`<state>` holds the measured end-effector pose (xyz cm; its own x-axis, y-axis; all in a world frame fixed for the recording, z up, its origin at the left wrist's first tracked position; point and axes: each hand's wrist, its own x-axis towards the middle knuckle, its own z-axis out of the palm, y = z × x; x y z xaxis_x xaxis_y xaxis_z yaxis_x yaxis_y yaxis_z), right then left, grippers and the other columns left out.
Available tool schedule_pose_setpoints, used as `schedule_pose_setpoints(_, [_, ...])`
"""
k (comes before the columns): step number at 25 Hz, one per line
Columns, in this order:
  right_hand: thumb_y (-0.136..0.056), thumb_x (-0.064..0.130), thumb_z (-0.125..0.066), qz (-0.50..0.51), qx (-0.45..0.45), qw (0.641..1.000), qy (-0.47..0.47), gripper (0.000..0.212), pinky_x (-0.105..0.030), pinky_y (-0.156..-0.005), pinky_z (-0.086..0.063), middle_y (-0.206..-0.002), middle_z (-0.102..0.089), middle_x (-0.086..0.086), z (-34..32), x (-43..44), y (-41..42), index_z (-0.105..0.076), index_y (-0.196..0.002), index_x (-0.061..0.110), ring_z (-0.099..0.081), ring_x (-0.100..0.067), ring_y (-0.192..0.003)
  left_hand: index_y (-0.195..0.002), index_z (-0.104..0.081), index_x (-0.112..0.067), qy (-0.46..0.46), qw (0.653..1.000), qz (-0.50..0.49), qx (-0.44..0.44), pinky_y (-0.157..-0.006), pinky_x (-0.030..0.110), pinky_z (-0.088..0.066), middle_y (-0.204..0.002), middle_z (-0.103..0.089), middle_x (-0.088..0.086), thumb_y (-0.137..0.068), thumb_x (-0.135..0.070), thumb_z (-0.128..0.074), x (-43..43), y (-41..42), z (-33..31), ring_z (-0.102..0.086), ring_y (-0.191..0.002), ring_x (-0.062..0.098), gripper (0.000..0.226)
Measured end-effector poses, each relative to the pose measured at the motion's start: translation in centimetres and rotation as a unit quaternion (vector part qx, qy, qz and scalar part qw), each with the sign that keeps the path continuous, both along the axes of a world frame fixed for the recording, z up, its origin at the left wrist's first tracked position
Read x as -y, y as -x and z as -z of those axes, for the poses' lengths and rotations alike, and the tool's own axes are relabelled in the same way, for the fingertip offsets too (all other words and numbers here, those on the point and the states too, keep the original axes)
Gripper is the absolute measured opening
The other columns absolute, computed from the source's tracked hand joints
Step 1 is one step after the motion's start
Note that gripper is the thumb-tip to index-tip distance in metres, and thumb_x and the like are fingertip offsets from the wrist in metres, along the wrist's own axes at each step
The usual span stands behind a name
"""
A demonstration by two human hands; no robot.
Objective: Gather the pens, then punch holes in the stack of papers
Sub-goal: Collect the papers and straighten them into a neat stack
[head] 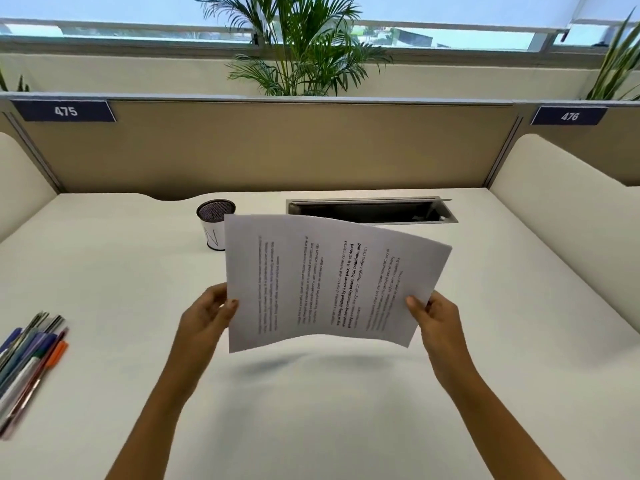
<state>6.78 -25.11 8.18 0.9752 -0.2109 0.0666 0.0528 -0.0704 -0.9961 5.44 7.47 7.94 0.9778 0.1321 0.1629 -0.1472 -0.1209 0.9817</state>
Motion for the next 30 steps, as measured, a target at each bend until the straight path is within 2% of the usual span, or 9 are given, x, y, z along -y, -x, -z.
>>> schedule_pose_setpoints(3, [-0.098,0.008,-0.049,0.026,0.015,0.999,0.026,0.016,-0.012,-0.059,-0.054,-0.095,-0.07,0.004,-0.1,-0.6,-0.2,-0.063,-0.098,0.016,-0.067,-0.008,-0.082,-0.101,-0.061,-0.024,-0.053,0.993,-0.099,0.044,-0.066,0.023,-0.054,-0.094,-0.07,-0.011,-0.086,-0.039,-0.055,2.7,-0.3,-0.8,-0.067,-0.084,0.012,0.022])
schedule_pose_setpoints(8, [-0.096,0.008,-0.052,0.065,0.063,0.996,0.023,0.024,-0.011,-0.064,-0.054,-0.093,-0.071,0.008,1.0,-0.4,0.0,-0.063,-0.09,0.028,-0.069,-0.006,-0.082,-0.102,-0.059,-0.023,-0.01,0.98,-0.189,0.063,-0.066,0.017,-0.051,-0.095,-0.067,-0.013,-0.091,-0.028,-0.055,4.8,-0.5,0.7,-0.065,-0.083,0.008,0.012])
schedule_pose_setpoints(13, [-0.095,0.004,-0.054,0.053,0.006,0.997,0.058,0.015,-0.011,-0.067,-0.054,-0.096,-0.07,-0.002,4.7,-0.2,0.6,-0.063,-0.099,0.015,-0.066,-0.021,-0.09,-0.094,-0.06,-0.013,-0.025,0.983,-0.183,-0.019,-0.073,0.037,-0.052,-0.09,-0.068,0.002,-0.093,-0.014,-0.056,4.7,0.4,4.3,-0.063,-0.086,0.027,0.004])
schedule_pose_setpoints(17, [-0.095,0.004,-0.054,0.064,0.007,0.996,0.057,0.016,-0.016,-0.077,-0.053,-0.101,-0.07,-0.006,5.0,0.1,0.3,-0.064,-0.102,0.015,-0.066,-0.021,-0.092,-0.092,-0.058,-0.015,-0.04,0.979,-0.2,0.001,-0.068,0.013,-0.053,-0.091,-0.067,-0.01,-0.093,-0.013,-0.056,4.6,0.6,4.5,-0.064,-0.084,0.015,0.003])
schedule_pose_setpoints(19, [-0.095,0.006,-0.054,0.064,0.006,0.996,0.056,0.018,-0.016,-0.078,-0.053,-0.101,-0.07,-0.002,5.3,0.1,0.4,-0.063,-0.103,0.018,-0.066,-0.017,-0.093,-0.093,-0.058,-0.015,-0.042,0.979,-0.202,0.003,-0.067,0.007,-0.051,-0.092,-0.067,-0.009,-0.093,-0.013,-0.055,4.7,0.7,4.6,-0.064,-0.085,0.009,0.003])
schedule_pose_setpoints(23, [-0.095,0.008,-0.055,0.061,-0.032,0.997,0.043,0.02,-0.011,-0.074,-0.05,-0.097,-0.069,0.008,6.0,0.0,0.8,-0.062,-0.102,0.025,-0.065,-0.014,-0.093,-0.096,-0.062,-0.013,-0.044,0.979,-0.199,-0.032,-0.068,0.013,-0.048,-0.093,-0.069,0.0,-0.093,-0.013,-0.056,5.0,0.7,5.4,-0.064,-0.083,0.011,0.007])
schedule_pose_setpoints(26, [-0.095,0.008,-0.056,0.05,-0.025,0.998,0.041,0.021,-0.01,-0.069,-0.054,-0.097,-0.071,0.009,5.7,0.4,0.6,-0.064,-0.096,0.028,-0.068,-0.011,-0.092,-0.089,-0.067,-0.017,-0.056,0.976,-0.211,-0.028,-0.059,0.012,-0.049,-0.083,-0.069,-0.004,-0.09,-0.01,-0.06,4.6,-0.1,4.8,-0.065,-0.074,0.017,0.009])
schedule_pose_setpoints(28, [-0.094,0.013,-0.058,0.035,-0.022,0.999,0.028,0.014,-0.017,-0.073,-0.058,-0.099,-0.073,0.006,5.3,0.8,0.4,-0.066,-0.095,0.026,-0.07,-0.012,-0.091,-0.085,-0.07,-0.017,-0.059,0.974,-0.218,-0.026,-0.054,0.007,-0.048,-0.076,-0.069,-0.009,-0.088,-0.007,-0.064,3.9,-0.5,4.1,-0.063,-0.067,0.012,0.011])
schedule_pose_setpoints(30, [-0.091,0.019,-0.062,0.038,-0.035,0.999,0.017,0.013,-0.027,-0.081,-0.059,-0.104,-0.073,0.0,5.0,1.1,0.3,-0.065,-0.104,0.019,-0.071,-0.014,-0.091,-0.084,-0.071,-0.019,-0.032,0.974,-0.222,-0.029,-0.059,0.011,-0.05,-0.077,-0.07,-0.009,-0.086,-0.007,-0.065,3.2,-0.7,3.6,-0.064,-0.068,0.012,0.013])
